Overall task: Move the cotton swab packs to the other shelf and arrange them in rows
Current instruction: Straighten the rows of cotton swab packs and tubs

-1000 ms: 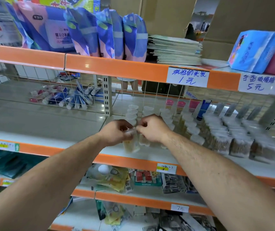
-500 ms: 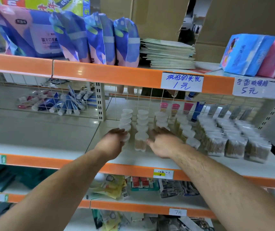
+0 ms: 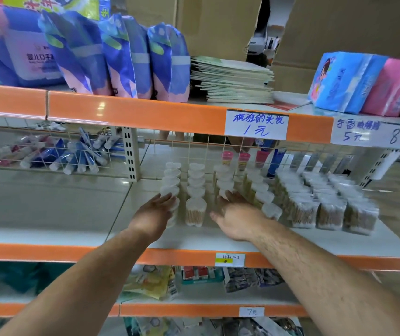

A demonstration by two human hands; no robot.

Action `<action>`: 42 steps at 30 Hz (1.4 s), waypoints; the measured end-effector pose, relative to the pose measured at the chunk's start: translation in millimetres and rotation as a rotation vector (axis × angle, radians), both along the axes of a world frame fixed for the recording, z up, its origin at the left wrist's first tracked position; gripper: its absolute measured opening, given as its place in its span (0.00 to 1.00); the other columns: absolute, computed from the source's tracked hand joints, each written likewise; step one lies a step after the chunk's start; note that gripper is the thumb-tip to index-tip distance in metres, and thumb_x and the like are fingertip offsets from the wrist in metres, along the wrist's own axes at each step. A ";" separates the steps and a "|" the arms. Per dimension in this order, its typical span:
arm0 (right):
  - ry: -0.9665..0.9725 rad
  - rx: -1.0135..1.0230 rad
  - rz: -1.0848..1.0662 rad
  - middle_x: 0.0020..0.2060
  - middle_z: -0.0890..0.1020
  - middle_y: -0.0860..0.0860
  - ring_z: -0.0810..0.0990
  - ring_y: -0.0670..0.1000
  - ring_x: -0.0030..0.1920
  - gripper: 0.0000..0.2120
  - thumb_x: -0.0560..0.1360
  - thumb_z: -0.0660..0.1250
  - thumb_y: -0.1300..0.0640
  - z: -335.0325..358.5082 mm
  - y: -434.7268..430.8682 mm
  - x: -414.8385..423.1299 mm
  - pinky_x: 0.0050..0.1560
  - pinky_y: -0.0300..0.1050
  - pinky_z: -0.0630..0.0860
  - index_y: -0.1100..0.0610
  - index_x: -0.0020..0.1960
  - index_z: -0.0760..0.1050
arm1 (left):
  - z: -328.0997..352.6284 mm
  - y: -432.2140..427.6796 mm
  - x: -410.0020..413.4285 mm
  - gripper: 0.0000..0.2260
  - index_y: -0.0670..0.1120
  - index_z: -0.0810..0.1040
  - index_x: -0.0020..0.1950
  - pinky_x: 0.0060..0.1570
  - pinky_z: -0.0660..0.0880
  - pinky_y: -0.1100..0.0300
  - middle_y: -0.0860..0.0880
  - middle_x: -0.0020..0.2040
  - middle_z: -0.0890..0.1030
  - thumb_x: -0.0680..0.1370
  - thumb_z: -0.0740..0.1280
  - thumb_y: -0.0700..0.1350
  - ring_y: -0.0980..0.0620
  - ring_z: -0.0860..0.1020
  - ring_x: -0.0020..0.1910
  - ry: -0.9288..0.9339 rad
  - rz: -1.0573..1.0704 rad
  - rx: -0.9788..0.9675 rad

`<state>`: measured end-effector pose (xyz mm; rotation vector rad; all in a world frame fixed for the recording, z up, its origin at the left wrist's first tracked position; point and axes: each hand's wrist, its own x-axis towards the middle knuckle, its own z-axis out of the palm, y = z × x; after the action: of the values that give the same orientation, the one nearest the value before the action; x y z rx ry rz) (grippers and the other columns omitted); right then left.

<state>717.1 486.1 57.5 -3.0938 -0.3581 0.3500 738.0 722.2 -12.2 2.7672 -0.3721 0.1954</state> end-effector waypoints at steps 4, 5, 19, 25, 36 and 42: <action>0.000 0.012 0.009 0.79 0.44 0.52 0.41 0.52 0.79 0.35 0.80 0.44 0.35 -0.6 1.4 -0.8 0.78 0.50 0.46 0.56 0.80 0.48 | -4.7 -2.2 3.4 0.21 0.43 0.64 0.77 0.74 0.48 0.64 0.46 0.79 0.61 0.84 0.58 0.38 0.49 0.57 0.78 -0.035 -0.047 0.011; 0.002 0.012 0.010 0.79 0.44 0.52 0.41 0.52 0.79 0.35 0.81 0.45 0.35 -0.1 1.7 -1.3 0.78 0.49 0.45 0.56 0.80 0.48 | -3.2 -3.3 3.7 0.21 0.44 0.63 0.77 0.74 0.49 0.63 0.47 0.79 0.59 0.84 0.57 0.39 0.50 0.57 0.78 -0.033 -0.020 0.033; -0.064 0.037 0.027 0.64 0.76 0.53 0.75 0.54 0.63 0.25 0.80 0.56 0.41 1.6 8.9 4.2 0.61 0.48 0.74 0.55 0.69 0.71 | 3.2 4.1 -11.4 0.29 0.53 0.51 0.81 0.77 0.49 0.55 0.54 0.81 0.51 0.81 0.57 0.53 0.52 0.47 0.80 -0.038 0.094 0.082; -0.161 0.021 0.008 0.49 0.80 0.51 0.77 0.51 0.43 0.13 0.77 0.66 0.47 9.2 35.9 23.0 0.45 0.44 0.78 0.54 0.56 0.77 | 38.1 8.9 -51.6 0.30 0.51 0.57 0.80 0.74 0.43 0.64 0.53 0.80 0.57 0.80 0.55 0.58 0.58 0.52 0.79 -0.048 0.030 0.088; -0.155 0.088 0.003 0.51 0.78 0.56 0.78 0.57 0.50 0.10 0.78 0.65 0.55 -9.4 59.8 33.1 0.46 0.50 0.74 0.57 0.58 0.73 | 76.6 19.4 -87.6 0.30 0.50 0.53 0.81 0.76 0.48 0.60 0.52 0.80 0.54 0.81 0.55 0.58 0.56 0.51 0.79 0.054 0.115 0.152; -0.145 0.122 0.001 0.55 0.78 0.58 0.78 0.59 0.53 0.13 0.79 0.61 0.57 -13.0 55.4 31.6 0.44 0.51 0.72 0.57 0.63 0.68 | 72.1 11.2 -90.4 0.31 0.50 0.52 0.81 0.76 0.44 0.59 0.51 0.80 0.54 0.81 0.55 0.58 0.56 0.50 0.79 0.071 0.118 0.180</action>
<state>748.7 541.5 44.5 -3.0069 -0.3686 0.0992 647.6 733.5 59.8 2.9668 -0.2180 0.0965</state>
